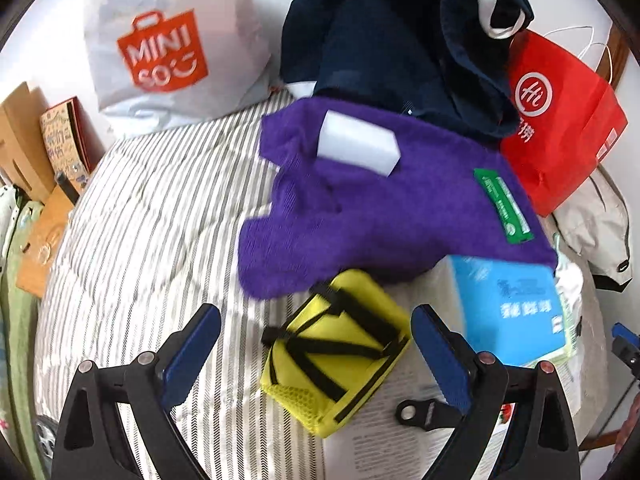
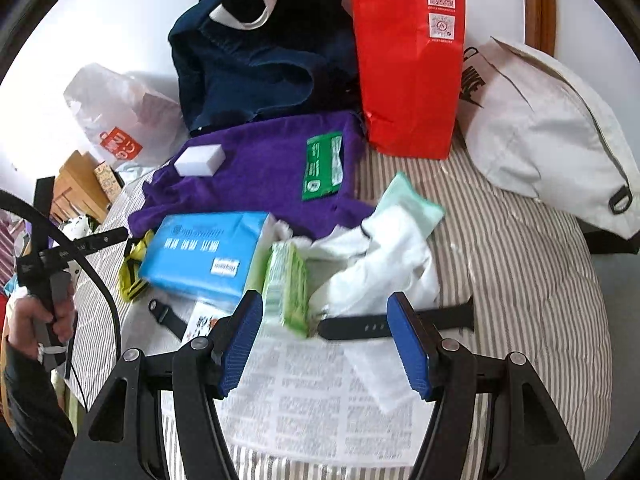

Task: Organize soft objects
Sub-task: 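Close the left tool on the yellow mesh pouch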

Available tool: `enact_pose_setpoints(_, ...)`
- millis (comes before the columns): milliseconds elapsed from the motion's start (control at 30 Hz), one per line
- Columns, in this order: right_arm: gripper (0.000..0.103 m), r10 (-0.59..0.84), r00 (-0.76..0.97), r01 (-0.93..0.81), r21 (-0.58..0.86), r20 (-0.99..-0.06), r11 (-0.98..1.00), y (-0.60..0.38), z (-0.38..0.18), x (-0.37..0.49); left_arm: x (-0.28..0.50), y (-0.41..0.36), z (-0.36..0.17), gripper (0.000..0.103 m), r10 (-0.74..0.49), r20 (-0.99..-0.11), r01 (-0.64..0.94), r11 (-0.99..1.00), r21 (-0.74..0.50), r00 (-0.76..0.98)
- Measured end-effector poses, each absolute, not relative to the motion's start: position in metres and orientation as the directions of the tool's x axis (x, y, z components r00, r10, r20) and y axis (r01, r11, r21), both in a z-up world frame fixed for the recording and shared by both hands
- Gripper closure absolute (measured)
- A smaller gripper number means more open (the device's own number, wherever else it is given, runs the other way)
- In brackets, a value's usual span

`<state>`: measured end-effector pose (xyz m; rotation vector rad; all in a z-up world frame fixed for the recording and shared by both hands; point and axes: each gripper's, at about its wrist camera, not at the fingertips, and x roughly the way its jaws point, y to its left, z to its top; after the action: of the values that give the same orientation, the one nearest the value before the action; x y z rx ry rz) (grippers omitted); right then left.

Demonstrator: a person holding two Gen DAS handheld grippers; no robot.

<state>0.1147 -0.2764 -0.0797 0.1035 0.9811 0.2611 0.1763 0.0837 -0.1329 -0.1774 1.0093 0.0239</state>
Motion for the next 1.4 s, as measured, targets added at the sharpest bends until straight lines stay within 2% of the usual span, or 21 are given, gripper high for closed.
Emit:
enact_pose_setpoints(67, 0.039, 0.263, 0.525, -0.176, 0.199, -0.809, 0.964, -0.275, -0.08, 0.109, 0.175, 0.086, -0.144, 0.009, -0.048, -0.843, -0.114, 0.985, -0.128, 0.535)
enact_pose_setpoints(267, 0.039, 0.24, 0.516, -0.175, 0.174, -0.822, 0.969, -0.276, -0.083, 0.097, 0.178, 0.088, -0.174, 0.03, -0.083, -0.862, -0.113, 0.981, -0.161, 0.5)
enact_pose_setpoints(333, 0.039, 0.236, 0.508, -0.165, 0.175, -0.828, 0.971, -0.279, -0.085, 0.096, 0.176, 0.089, -0.175, 0.037, -0.088, -0.84, -0.115, 0.978, -0.176, 0.535)
enact_pose_setpoints(500, 0.039, 0.215, 0.491, -0.146, 0.163, -0.844, 0.976, -0.281, -0.092, 0.097, 0.173, 0.094, -0.173, 0.073, -0.138, -0.825, -0.106, 0.967, -0.232, 0.547)
enact_pose_setpoints(600, 0.039, 0.218, 0.495, -0.151, 0.164, -0.841, 0.975, -0.28, -0.091, 0.095, 0.167, 0.097, -0.168, 0.084, -0.162, -0.814, -0.099, 0.961, -0.26, 0.558)
enact_pose_setpoints(733, 0.039, 0.225, 0.491, -0.161, 0.166, -0.842, 0.973, -0.276, -0.092, 0.096, 0.162, 0.101, -0.164, 0.085, -0.156, -0.825, -0.117, 0.959, -0.259, 0.544)
enact_pose_setpoints(800, 0.039, 0.231, 0.489, -0.169, 0.168, -0.841, 0.971, -0.273, -0.092, 0.095, 0.157, 0.104, -0.164, 0.081, -0.16, -0.828, -0.135, 0.953, -0.272, 0.537)
enact_pose_setpoints(833, 0.039, 0.235, 0.488, -0.175, 0.169, -0.841, 0.97, -0.272, -0.092, 0.094, 0.154, 0.106, -0.163, 0.078, -0.159, -0.83, -0.144, 0.951, -0.275, 0.535)
enact_pose_setpoints(900, 0.039, 0.242, 0.489, -0.186, 0.171, -0.838, 0.968, -0.27, -0.091, 0.091, 0.149, 0.105, -0.163, 0.054, -0.149, -0.839, -0.159, 0.95, -0.268, 0.523)
enact_pose_setpoints(967, 0.039, 0.246, 0.486, -0.187, 0.175, -0.839, 0.967, -0.27, -0.093, 0.09, 0.139, 0.102, -0.16, 0.046, -0.139, -0.835, -0.158, 0.953, -0.26, 0.532)
enact_pose_setpoints(1100, 0.039, 0.256, 0.481, -0.188, 0.186, -0.838, 0.964, -0.271, -0.094, 0.088, 0.131, 0.088, -0.159, 0.04, -0.119, -0.847, -0.156, 0.96, -0.23, 0.518)
enact_pose_setpoints(1233, 0.039, 0.269, 0.477, -0.194, 0.198, -0.837, 0.961, -0.272, -0.097, 0.084, 0.13, 0.076, -0.169, 0.04, -0.067, -0.864, -0.182, 0.967, -0.18, 0.498)
enact_pose_setpoints(1267, 0.039, 0.271, 0.476, -0.195, 0.2, -0.837, 0.96, -0.273, -0.097, 0.083, 0.128, 0.076, -0.168, 0.044, -0.069, -0.856, -0.179, 0.966, -0.185, 0.512)
enact_pose_setpoints(1300, 0.039, 0.271, 0.475, -0.195, 0.201, -0.837, 0.96, -0.274, -0.098, 0.082, 0.127, 0.078, -0.167, 0.061, -0.094, -0.847, -0.169, 0.963, -0.212, 0.523)
enact_pose_setpoints(1400, 0.039, 0.277, 0.479, -0.186, 0.212, -0.833, 0.959, -0.28, -0.098, 0.079, 0.127, 0.086, -0.162, 0.065, -0.1, -0.838, -0.17, 0.96, -0.223, 0.536)
